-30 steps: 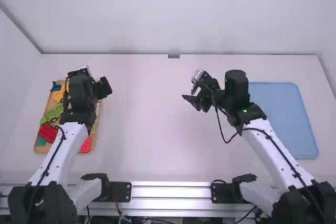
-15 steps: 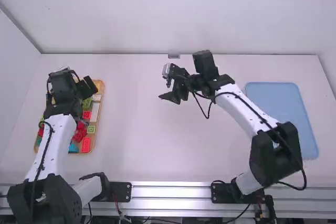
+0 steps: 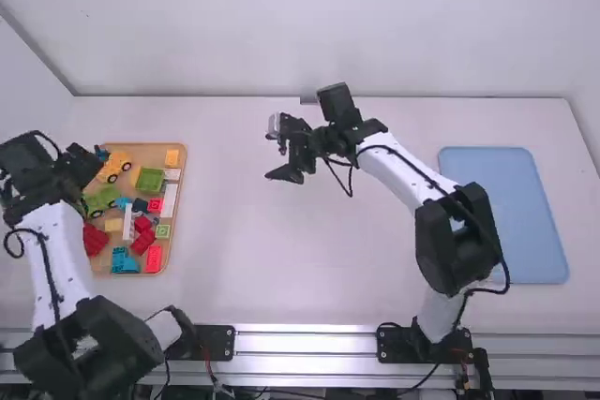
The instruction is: Assemble lego blocks to make yellow taxi
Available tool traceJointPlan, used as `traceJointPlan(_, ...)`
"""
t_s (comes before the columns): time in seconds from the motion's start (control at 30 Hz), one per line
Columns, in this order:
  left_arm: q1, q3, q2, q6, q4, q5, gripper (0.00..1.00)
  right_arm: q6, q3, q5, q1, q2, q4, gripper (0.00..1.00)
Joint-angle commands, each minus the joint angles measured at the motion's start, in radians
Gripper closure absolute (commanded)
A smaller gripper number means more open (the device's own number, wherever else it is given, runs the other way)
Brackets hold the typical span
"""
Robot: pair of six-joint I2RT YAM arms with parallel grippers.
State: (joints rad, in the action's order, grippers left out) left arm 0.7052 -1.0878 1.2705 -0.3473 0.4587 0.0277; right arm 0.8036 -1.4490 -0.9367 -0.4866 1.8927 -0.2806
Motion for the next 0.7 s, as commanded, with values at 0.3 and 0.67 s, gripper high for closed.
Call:
traceJointPlan(0.3,0.014,-0.438,0.429,0.088,0.237,-0.104,0.01,0.042,-0.077,-0.001,-0.017,0.07,-0.011,0.01)
traceJointPlan(0.67,0.008,-1.147,0.976,0.296,0.611,-0.092,0.01,0.042,-0.077,-0.001,-0.018,0.071,-0.011,0.01)
